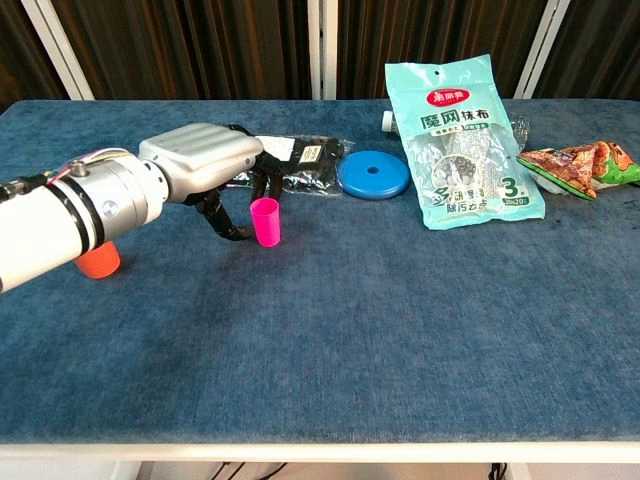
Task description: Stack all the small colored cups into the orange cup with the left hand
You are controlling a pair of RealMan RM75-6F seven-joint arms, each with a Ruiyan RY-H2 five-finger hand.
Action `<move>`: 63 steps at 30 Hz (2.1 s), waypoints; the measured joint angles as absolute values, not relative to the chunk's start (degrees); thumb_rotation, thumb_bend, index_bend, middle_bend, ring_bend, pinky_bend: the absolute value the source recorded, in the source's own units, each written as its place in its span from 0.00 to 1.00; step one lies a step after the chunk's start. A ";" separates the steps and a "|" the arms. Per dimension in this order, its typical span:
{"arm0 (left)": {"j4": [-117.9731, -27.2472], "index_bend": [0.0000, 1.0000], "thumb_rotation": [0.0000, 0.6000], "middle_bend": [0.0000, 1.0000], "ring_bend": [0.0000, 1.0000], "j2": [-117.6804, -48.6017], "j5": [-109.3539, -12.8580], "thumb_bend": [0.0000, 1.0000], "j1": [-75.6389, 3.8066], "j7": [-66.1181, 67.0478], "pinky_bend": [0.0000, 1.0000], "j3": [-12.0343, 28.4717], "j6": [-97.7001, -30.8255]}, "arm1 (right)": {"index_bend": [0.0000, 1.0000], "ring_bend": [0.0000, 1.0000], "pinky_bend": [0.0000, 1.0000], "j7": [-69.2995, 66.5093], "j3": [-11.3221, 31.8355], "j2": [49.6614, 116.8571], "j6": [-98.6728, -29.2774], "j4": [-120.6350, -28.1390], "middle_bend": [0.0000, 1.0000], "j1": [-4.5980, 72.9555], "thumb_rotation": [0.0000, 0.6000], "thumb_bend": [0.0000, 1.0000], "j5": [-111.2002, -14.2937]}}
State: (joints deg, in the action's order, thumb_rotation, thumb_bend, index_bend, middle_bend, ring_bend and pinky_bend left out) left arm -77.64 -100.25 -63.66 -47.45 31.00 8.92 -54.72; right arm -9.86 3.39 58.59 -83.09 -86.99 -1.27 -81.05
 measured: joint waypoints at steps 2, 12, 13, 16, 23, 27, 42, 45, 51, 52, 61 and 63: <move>-77.43 0.45 1.00 0.48 0.21 -100.41 -63.62 0.27 -47.44 30.96 0.08 8.85 -54.80 | 0.00 0.00 0.00 -9.82 3.34 58.67 -82.98 -86.90 0.00 -1.26 1.00 0.27 -81.04; -77.74 0.47 1.00 0.50 0.22 -100.47 -63.91 0.29 -47.24 30.58 0.08 8.92 -55.54 | 0.00 0.00 0.00 -9.96 3.31 58.68 -82.86 -86.76 0.00 -1.32 1.00 0.27 -80.92; -78.08 0.48 1.00 0.50 0.22 -100.31 -63.87 0.29 -47.18 30.52 0.08 8.99 -55.65 | 0.00 0.00 0.00 -9.98 3.30 58.66 -82.85 -86.75 0.00 -1.32 1.00 0.27 -80.93; -79.98 0.48 1.00 0.51 0.22 -99.39 -63.57 0.29 -46.83 30.25 0.08 9.38 -56.21 | 0.00 0.00 0.00 -10.01 3.33 58.61 -82.78 -86.73 0.00 -1.27 1.00 0.27 -80.93; -88.88 0.49 1.00 0.51 0.22 -93.73 -61.76 0.29 -44.22 29.13 0.08 10.40 -59.17 | 0.00 0.00 0.00 -9.91 3.31 58.35 -83.14 -87.11 0.00 -1.28 1.00 0.27 -81.40; -96.11 0.49 1.00 0.52 0.22 -87.36 -61.01 0.29 -41.39 29.10 0.08 9.96 -62.00 | 0.00 0.00 0.00 -9.49 3.31 58.22 -83.39 -87.63 0.00 -1.25 1.00 0.27 -81.70; -108.29 0.50 1.00 0.52 0.22 -71.66 -60.89 0.30 -31.94 30.08 0.08 2.18 -67.54 | 0.00 0.00 0.00 -6.67 3.06 57.98 -83.91 -90.66 0.00 -0.68 1.00 0.27 -83.22; -107.12 0.50 1.00 0.52 0.22 -72.04 -61.02 0.30 -31.58 29.97 0.08 1.88 -67.60 | 0.00 0.00 0.00 -6.31 3.02 57.79 -83.95 -90.97 0.00 -0.70 1.00 0.27 -83.15; -104.57 0.50 1.00 0.52 0.22 -73.23 -61.21 0.30 -30.98 29.51 0.08 1.73 -67.61 | 0.00 0.00 0.00 -5.90 3.05 57.61 -84.00 -91.29 0.00 -0.74 1.00 0.27 -82.84; -104.25 0.50 1.00 0.52 0.22 -73.41 -61.20 0.30 -30.91 29.46 0.08 1.72 -67.54 | 0.00 0.00 0.00 -5.85 3.03 57.61 -83.96 -91.32 0.00 -0.73 1.00 0.27 -82.82; -102.53 0.32 1.00 0.41 0.20 -74.28 -61.79 0.29 -30.45 28.29 0.08 1.54 -66.48 | 0.00 0.00 0.00 -5.36 2.94 57.66 -84.06 -91.61 0.00 -0.71 1.00 0.27 -82.83; -102.54 0.17 1.00 0.26 0.14 -74.25 -62.69 0.27 -30.31 27.19 0.07 1.48 -66.29 | 0.00 0.00 0.00 -5.29 2.95 57.67 -84.07 -91.62 0.00 -0.73 1.00 0.27 -82.74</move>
State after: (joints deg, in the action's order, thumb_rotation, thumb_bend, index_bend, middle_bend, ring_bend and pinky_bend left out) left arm -102.54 -74.25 -62.69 -30.31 27.19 1.48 -66.29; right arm -5.29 2.95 57.67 -84.07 -91.62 -0.73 -82.74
